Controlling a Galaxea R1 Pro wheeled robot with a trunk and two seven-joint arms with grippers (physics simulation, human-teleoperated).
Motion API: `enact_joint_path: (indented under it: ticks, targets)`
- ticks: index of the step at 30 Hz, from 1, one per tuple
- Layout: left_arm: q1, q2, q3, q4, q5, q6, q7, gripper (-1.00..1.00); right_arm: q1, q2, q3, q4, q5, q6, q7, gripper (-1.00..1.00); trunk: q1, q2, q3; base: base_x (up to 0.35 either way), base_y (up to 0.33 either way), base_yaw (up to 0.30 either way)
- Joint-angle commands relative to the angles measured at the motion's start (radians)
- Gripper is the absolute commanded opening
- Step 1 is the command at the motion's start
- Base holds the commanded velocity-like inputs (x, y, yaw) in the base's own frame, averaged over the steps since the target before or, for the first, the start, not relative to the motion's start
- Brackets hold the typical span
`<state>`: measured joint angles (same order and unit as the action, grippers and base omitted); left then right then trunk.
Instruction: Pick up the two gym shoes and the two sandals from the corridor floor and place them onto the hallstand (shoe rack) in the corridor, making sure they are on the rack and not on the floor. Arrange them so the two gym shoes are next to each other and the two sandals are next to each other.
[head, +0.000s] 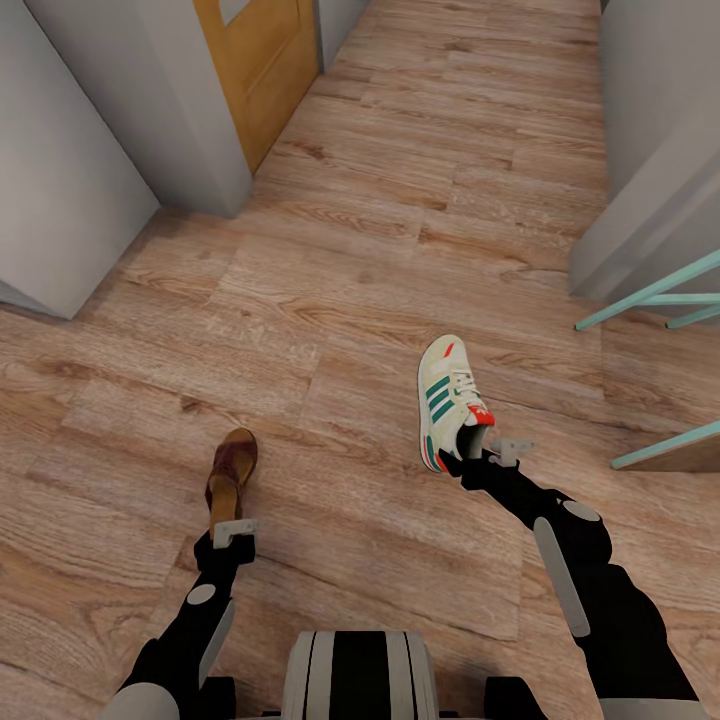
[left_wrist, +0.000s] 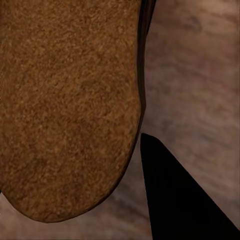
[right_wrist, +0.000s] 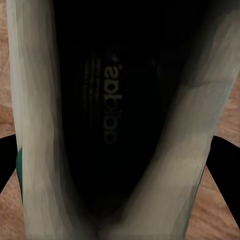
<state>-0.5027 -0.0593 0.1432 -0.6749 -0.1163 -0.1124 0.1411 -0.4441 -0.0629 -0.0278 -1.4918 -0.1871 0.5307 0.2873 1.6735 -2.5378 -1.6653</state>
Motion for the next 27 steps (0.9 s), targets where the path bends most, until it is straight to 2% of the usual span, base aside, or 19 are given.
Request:
enact_joint_path:
  ticks: [1,12,27]
  targets:
    - [0.000,-0.001,0.004,0.000,-0.014,-0.001,0.001,-1.00,0.000,0.000,-0.001,-0.001,-0.005,0.006,0.003,-1.00,0.000,0.000,0.000,0.000,0.000,0.000]
    - [0.000,-0.001,0.004,-0.006,-0.015,0.000,0.000,-1.00,0.000,0.000,0.000,-0.001,-0.005,0.006,0.003,-1.00,0.000,0.000,0.000,0.000,0.000,0.000]
    - [0.000,0.001,0.004,-0.006,-0.015,0.003,-0.001,-1.00,-0.001,0.000,0.001,-0.001,-0.005,0.005,0.003,-1.00,-0.007,0.003,0.058,0.000,0.000,0.000]
